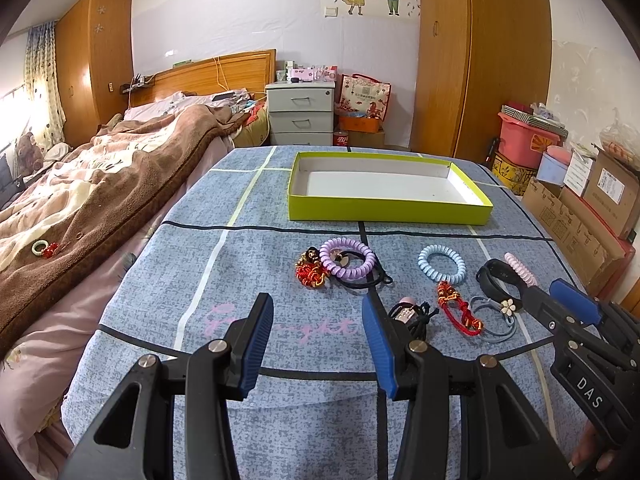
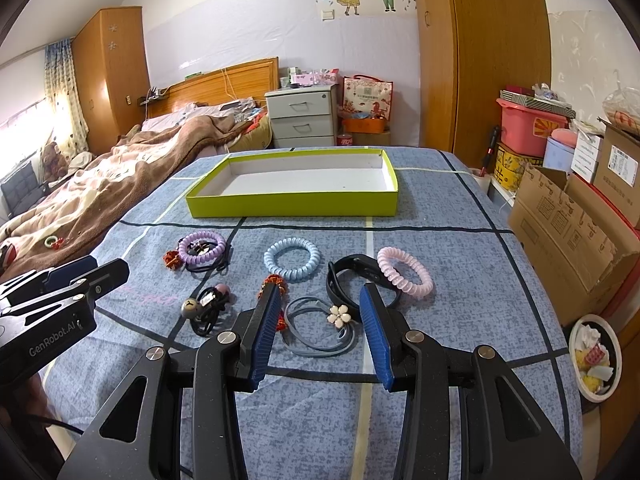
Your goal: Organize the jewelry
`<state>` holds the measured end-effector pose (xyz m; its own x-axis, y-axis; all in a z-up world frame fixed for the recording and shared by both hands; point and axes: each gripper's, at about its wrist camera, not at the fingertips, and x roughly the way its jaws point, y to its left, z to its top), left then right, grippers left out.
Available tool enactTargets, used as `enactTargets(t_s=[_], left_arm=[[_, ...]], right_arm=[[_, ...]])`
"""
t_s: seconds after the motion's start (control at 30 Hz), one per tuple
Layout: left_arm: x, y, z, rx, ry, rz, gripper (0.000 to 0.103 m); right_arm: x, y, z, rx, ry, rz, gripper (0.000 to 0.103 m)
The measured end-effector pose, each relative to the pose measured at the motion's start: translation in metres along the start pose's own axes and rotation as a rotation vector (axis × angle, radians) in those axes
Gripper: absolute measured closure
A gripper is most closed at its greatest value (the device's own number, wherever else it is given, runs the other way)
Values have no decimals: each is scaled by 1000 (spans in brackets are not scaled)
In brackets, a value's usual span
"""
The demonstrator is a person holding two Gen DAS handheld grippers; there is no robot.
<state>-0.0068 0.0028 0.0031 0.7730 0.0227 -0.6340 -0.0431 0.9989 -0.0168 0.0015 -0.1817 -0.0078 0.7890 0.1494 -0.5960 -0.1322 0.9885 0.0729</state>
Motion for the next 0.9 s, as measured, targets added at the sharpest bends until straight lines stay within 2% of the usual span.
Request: enactTargets(t_s=[0.5,0.57,0.77,0.9], left_arm=[[8,4,1,0,23,-11,55],[10,7,1,-3,29,-21,55],[25,23,1,-29,79,-95,55],[34,26,2,-17,99,-109,55]], right_arm=[[5,-5,0,3,9,6,61],[5,-14,1,18,7,11,61],[7,-61,8,101,11,-67,61],[20,-87,20,133,47,-99,61]])
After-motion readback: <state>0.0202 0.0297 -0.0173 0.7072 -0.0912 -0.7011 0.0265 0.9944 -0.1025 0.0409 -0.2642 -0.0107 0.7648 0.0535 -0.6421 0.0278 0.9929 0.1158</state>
